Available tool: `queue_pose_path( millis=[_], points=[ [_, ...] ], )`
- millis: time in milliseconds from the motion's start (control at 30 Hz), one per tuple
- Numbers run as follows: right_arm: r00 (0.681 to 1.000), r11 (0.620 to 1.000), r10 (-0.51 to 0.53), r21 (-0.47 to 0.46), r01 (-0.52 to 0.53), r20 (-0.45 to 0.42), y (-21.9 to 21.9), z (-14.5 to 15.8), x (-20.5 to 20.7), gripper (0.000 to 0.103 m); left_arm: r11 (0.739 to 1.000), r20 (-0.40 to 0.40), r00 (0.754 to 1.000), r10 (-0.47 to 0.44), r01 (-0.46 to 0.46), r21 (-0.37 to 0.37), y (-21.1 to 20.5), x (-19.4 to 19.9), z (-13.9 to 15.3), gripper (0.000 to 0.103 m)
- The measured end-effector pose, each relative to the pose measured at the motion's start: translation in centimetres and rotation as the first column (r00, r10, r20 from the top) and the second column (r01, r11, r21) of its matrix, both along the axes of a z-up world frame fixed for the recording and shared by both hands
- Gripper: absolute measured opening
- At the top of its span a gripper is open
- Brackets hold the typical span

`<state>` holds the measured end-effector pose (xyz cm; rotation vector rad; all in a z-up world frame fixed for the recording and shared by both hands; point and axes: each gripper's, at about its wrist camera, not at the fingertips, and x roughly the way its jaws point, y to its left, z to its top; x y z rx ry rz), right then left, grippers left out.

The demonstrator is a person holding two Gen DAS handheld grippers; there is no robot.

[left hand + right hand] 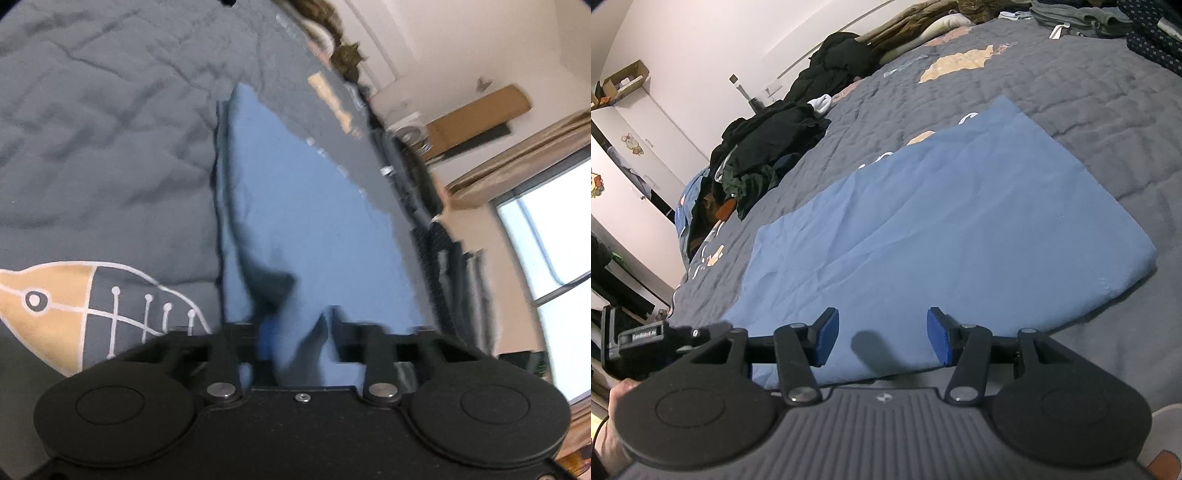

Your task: Fold clothes

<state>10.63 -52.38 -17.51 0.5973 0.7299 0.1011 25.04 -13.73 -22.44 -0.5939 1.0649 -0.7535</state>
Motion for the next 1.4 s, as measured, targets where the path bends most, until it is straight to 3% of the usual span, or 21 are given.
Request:
queue_pose_path(
  millis=[167,300,333,400,433,533,600,633,667,767,1000,1133,1233,1300,1333,1400],
  points=[
    [1.0,1.0,0.004,0.005,-0.004,-0.002,-0.1,-0.1,0.0,0.052,1.0,0.005,1.0,-0.017,0.017,0.018,2.6,-0.1,1.0,0.006],
    [1.0,1.0,0.003,0.007,-0.003,-0.004,0.0,0.0,0.1,0.052,0.996,0.014,0.998,0.068,-0.067,-0.058,3.7,0.2,1.2,0.007],
    [1.0,1.0,0.003,0.007,-0.003,-0.004,0.0,0.0,0.1,0.052,0.994,0.019,0.997,0.081,-0.079,-0.08,3.6,0.3,1.2,0.01],
    [1.0,1.0,0.003,0.009,-0.003,-0.004,0.1,0.0,0.1,0.052,0.994,0.017,0.996,0.087,-0.085,-0.075,2.9,0.6,1.0,0.026],
    [1.0,1.0,0.004,0.01,-0.004,-0.004,0.1,0.0,0.1,0.052,0.995,0.011,0.997,0.077,-0.076,-0.062,2.5,0.8,0.8,0.038],
    [1.0,1.0,0.005,0.011,-0.005,-0.004,0.2,0.0,0.1,0.052,0.995,-0.019,0.998,0.067,-0.069,-0.07,1.7,1.7,-0.1,0.04],
    [1.0,1.0,0.007,0.012,-0.007,-0.004,0.2,0.0,0.1,0.052,0.994,-0.02,0.997,0.076,-0.077,-0.083,1.4,2.4,-0.3,0.038],
    [1.0,1.0,0.008,0.012,-0.008,-0.003,0.2,0.0,0.1,0.052,0.994,-0.019,0.997,0.078,-0.079,-0.076,1.3,2.6,-0.4,0.032],
    [1.0,1.0,0.009,0.013,-0.009,-0.003,0.1,0.0,0.1,0.052,0.995,-0.019,0.997,0.079,-0.08,-0.064,1.3,2.8,-0.5,0.014],
    [1.0,1.0,0.009,0.02,-0.008,-0.004,0.1,-0.1,0.2,0.052,0.996,-0.004,0.997,0.081,-0.081,-0.025,1.7,2.9,-0.7,0.005],
    [1.0,1.0,0.015,0.019,-0.015,-0.004,0.0,-0.2,0.4,0.052,0.969,0.017,0.969,0.247,-0.248,0.019,5.9,2.2,0.0,0.002],
    [1.0,1.0,0.008,0.026,-0.008,0.001,-0.1,0.2,0.2,0.052,0.97,0.065,0.971,0.231,-0.235,0.061,4.8,-0.4,2.8,0.003],
    [1.0,0.999,0.002,0.033,-0.002,0.01,-0.2,0.5,0.1,0.052,0.983,0.119,0.979,0.166,-0.173,0.058,3.1,-3.2,4.9,0.01],
    [1.0,0.999,0.0,0.037,0.0,0.015,-0.2,0.8,0.1,0.052,0.989,0.129,0.984,0.121,-0.13,0.063,2.3,-4.4,5.1,0.028],
    [1.0,0.999,-0.001,0.039,0.0,0.017,-0.3,0.9,0.0,0.052,0.992,0.133,0.986,0.099,-0.108,0.066,1.9,-5.0,5.1,0.049],
    [1.0,0.999,-0.002,0.041,0.001,0.021,-0.3,1.1,-0.1,0.052,0.987,0.147,0.987,0.072,-0.092,0.133,1.2,-5.5,4.8,0.054]
  ],
)
